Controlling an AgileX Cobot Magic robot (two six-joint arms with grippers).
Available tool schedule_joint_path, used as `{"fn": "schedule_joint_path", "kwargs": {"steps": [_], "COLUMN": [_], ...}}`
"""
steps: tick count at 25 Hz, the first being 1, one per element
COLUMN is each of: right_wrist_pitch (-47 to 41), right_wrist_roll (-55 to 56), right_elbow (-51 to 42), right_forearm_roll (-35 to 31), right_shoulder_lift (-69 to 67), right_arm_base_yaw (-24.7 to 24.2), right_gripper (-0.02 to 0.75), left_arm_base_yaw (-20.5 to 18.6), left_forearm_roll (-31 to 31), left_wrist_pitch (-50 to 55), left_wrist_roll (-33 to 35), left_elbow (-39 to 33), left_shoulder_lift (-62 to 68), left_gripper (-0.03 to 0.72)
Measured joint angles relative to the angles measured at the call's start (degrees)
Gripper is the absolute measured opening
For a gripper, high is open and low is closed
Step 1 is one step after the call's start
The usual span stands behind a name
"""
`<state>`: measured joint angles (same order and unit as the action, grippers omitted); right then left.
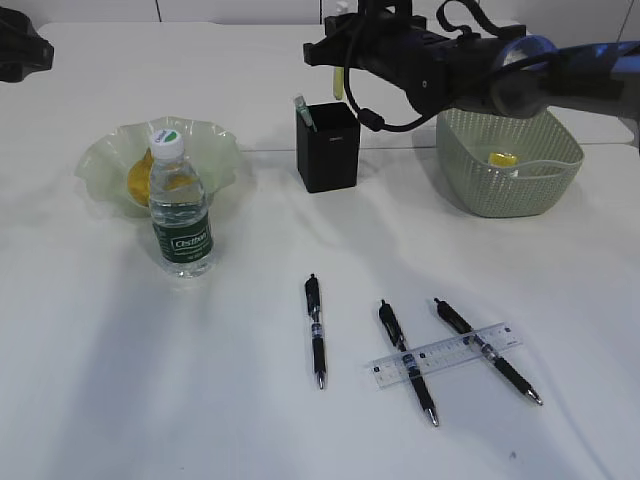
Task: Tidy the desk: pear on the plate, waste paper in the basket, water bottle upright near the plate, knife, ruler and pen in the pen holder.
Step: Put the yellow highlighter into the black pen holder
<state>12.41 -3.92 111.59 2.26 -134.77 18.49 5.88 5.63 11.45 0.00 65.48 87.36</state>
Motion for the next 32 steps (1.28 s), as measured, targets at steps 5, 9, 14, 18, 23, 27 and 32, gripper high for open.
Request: {"fn": "schedule_joint_path", "kwargs": {"steps": [5, 9, 14, 18, 23, 27, 32], "right_wrist_pitch": [-0.4, -0.4, -0.1, 0.1, 0.3, 0.5, 0.6], "right_wrist_roll": [0.0, 0.0, 0.0, 0.0, 0.0, 0.0, 0.0], "right_elbow": [0.6, 0.6, 0.7, 0.8, 0.8, 0.8, 0.8], "right_forearm_roll": [0.0, 0.0, 0.0, 0.0, 0.0, -0.1, -0.1], "right_shoulder_lift": [-1.9, -2.2, -2.5, -2.9, -3.1, -3.6, -3.7], "right_arm_base_yaw": [-0.1, -0.3, -0.4, -0.4, -0.4, -0.4, -0.4], "right_gripper": [0.105, 0.105, 0.105, 0.105, 0.105, 0.105, 0.105], "left_arm_base_yaw": [0.0, 0.0, 0.0, 0.0, 0.0, 0.0, 0.0], "left_forearm_roll": [0.0, 0.0, 0.0, 0.0, 0.0, 0.0, 0.0], "left_wrist_pitch": [0.0, 0.0, 0.0, 0.0, 0.0, 0.0, 0.0], "left_wrist_roll": [0.0, 0.0, 0.0, 0.0, 0.0, 0.0, 0.0], "left_elbow": [0.0, 0.0, 0.0, 0.0, 0.0, 0.0, 0.0], "left_shoulder_lift": [0.0, 0.0, 0.0, 0.0, 0.0, 0.0, 0.0], "left_gripper": [0.463, 0.463, 0.463, 0.463, 0.463, 0.463, 0.463]}}
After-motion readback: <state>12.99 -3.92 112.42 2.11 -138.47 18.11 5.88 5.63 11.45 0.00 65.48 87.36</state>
